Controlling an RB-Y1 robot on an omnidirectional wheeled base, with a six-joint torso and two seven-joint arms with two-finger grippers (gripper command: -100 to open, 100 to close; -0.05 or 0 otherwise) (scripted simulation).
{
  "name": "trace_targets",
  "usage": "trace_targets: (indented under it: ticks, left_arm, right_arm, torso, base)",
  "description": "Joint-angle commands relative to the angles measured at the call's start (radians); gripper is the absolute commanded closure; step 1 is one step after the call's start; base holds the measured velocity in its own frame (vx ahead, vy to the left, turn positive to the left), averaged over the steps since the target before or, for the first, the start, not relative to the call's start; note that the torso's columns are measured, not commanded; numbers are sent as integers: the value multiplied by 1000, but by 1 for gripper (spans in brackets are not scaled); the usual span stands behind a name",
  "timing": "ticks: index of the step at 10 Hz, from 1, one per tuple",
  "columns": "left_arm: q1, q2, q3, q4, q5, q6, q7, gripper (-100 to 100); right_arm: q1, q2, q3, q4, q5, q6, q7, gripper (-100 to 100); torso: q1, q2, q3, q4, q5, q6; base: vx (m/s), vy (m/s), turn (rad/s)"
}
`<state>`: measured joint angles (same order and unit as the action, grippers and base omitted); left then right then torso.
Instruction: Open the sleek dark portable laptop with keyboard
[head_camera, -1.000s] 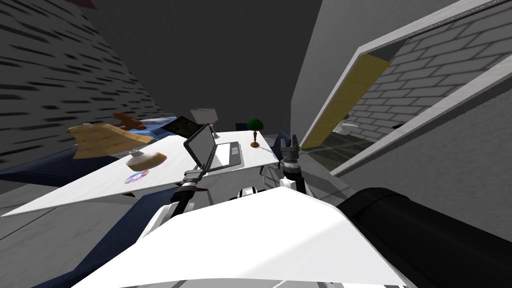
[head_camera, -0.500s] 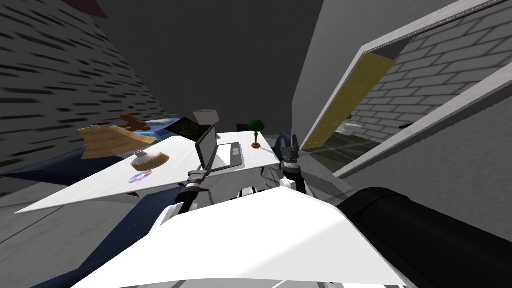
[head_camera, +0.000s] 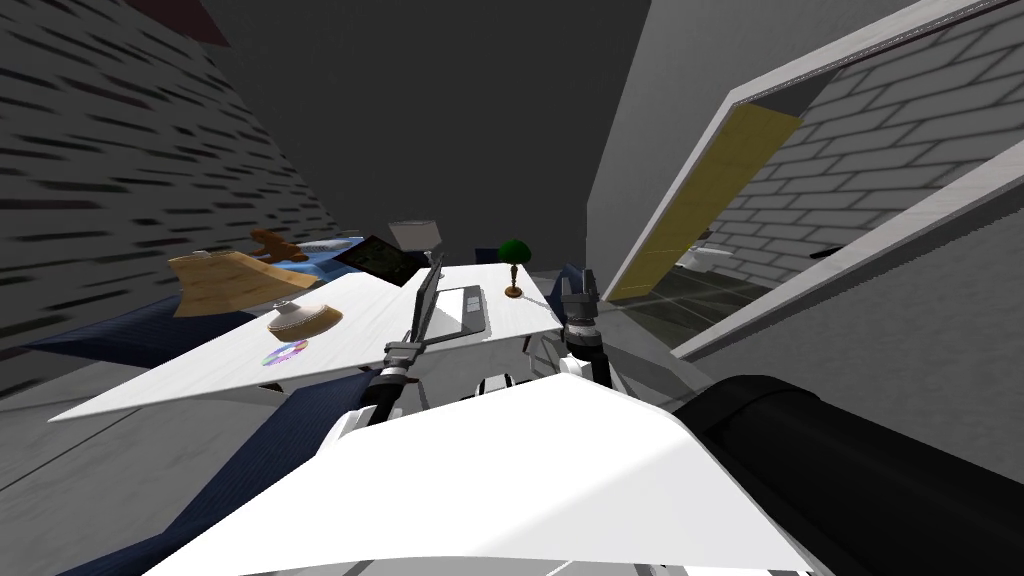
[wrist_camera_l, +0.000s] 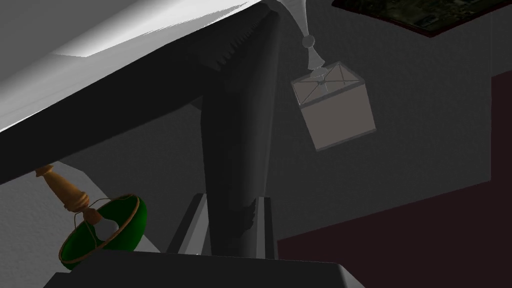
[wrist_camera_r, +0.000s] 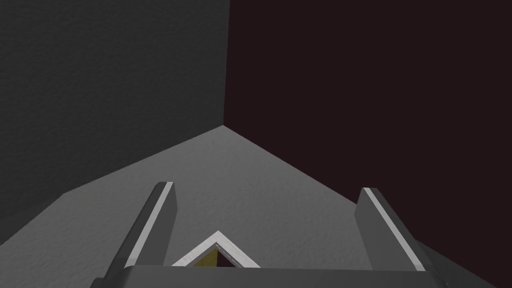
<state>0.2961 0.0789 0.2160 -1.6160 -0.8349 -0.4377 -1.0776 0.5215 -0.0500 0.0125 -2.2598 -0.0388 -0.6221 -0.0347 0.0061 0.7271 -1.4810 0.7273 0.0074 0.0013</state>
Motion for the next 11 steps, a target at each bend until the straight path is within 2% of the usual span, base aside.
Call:
trace_targets:
  ticks: [1, 2, 3, 5, 6, 7, 8, 9, 10, 11]
  left_arm:
    - [15, -32, -3, 19, -37, -15, -66, 100]
    - [6, -29, 3, 5, -28, -25, -55, 100]
    - [5, -39, 8, 19, -39, -46, -105, 100]
    - [4, -49, 13, 34, -50, -63, -149, 100]
    - [4, -58, 18, 50, -61, -81, -186, 100]
    - [4, -58, 18, 50, -61, -81, -193, 100]
    - [3, -68, 23, 65, -72, -98, -233, 100]
    - [3, -68, 23, 65, -72, -98, -236, 100]
    - [2, -78, 28, 81, -82, -115, -276, 100]
    - [2, -78, 28, 81, -82, -115, -280, 100]
  right_arm:
    - [0, 0, 0, 0, 0, 0, 0, 0]
    - [0, 0, 0, 0, 0, 0, 0, 0]
    - [0, 0, 0, 0, 0, 0, 0, 0]
    - [0, 0, 0, 0, 0, 0, 0, 0]
    - [0, 0, 0, 0, 0, 0, 0, 0]
    - [0, 0, 0, 0, 0, 0, 0, 0]
    - [0, 0, 0, 0, 0, 0, 0, 0]
    - [0, 0, 0, 0, 0, 0, 0, 0]
    - [0, 0, 0, 0, 0, 0, 0, 0]
    - [0, 0, 0, 0, 0, 0, 0, 0]
  torso:
    - [0, 0, 0, -1, 1, 0]
    - [1, 0, 0, -1, 1, 0]
    - [1, 2, 0, 3, -2, -1]
    - [1, 2, 1, 5, -3, -3]
    - [2, 2, 0, 5, -3, -3]
    - [4, 1, 0, 5, -3, -3]
    - [4, 2, 0, 5, -3, -3]
    - [5, 1, 0, 4, -3, -4]
    - [5, 1, 0, 4, -3, -4]
    - [5, 0, -1, 3, -2, -4]
  base:
    - [21, 3, 15]
    - [-3, -7, 1]
    - [5, -11, 53]
    - [32, -9, 63]
    - [20, -6, 46]
    - [15, -1, 23]
    - [20, -4, 56]
    - [19, -8, 34]
    - [24, 0, 54]
    - [19, 3, 34]
